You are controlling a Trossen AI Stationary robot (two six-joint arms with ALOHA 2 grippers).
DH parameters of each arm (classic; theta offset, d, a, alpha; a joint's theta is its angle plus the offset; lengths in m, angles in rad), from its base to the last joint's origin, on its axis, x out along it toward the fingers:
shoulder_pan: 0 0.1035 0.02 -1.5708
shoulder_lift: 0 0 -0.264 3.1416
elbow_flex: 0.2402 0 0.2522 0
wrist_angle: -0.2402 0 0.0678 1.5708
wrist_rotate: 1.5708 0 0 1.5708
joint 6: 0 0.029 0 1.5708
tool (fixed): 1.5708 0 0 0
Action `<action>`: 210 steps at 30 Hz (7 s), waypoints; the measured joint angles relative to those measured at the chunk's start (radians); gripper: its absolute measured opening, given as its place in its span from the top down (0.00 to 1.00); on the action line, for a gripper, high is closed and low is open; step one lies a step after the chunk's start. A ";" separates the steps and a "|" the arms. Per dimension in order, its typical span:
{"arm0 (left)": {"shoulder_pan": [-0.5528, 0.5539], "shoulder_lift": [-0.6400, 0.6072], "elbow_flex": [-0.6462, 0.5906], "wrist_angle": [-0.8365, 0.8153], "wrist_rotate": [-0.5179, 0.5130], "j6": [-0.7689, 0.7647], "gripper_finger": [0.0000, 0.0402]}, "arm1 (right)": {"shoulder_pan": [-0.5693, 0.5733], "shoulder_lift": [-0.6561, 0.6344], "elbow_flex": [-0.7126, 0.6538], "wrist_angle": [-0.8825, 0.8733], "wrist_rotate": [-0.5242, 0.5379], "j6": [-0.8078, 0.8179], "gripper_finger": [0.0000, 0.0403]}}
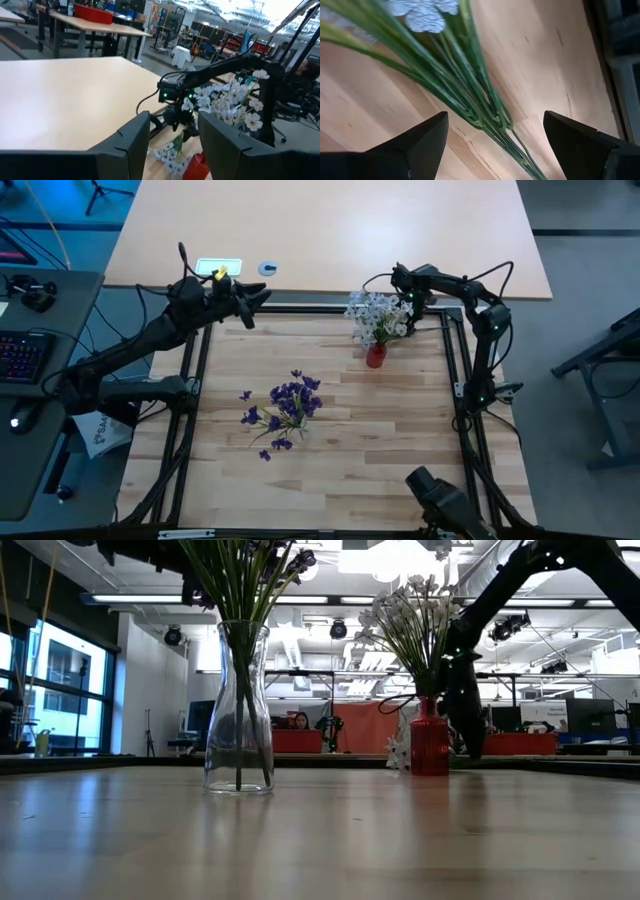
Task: Sort flowers into vase by color
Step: Put the white flowers into the red vase
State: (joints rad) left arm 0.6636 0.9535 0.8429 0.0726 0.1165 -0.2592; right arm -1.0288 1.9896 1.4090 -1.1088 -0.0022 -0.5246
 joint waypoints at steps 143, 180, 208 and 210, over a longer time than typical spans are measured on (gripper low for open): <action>0.038 -0.027 0.000 0.061 -0.183 0.316 0.61 | 0.780 -0.889 -0.562 0.964 0.466 0.535 1.00; 0.053 -0.027 0.000 0.052 -0.184 0.342 0.61 | 0.780 -0.873 -0.370 0.651 0.481 0.687 0.43; 0.053 -0.027 0.000 0.086 -0.184 0.340 0.61 | 0.781 -0.873 -0.368 0.640 0.479 0.733 0.95; 0.053 -0.027 0.000 0.088 -0.184 0.340 0.61 | 0.781 -0.873 -0.376 0.616 0.510 0.765 0.95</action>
State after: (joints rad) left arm 0.7162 0.9264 0.8433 0.1611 -0.0677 0.0803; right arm -0.2478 1.1168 1.0331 -0.4924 0.5080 0.2406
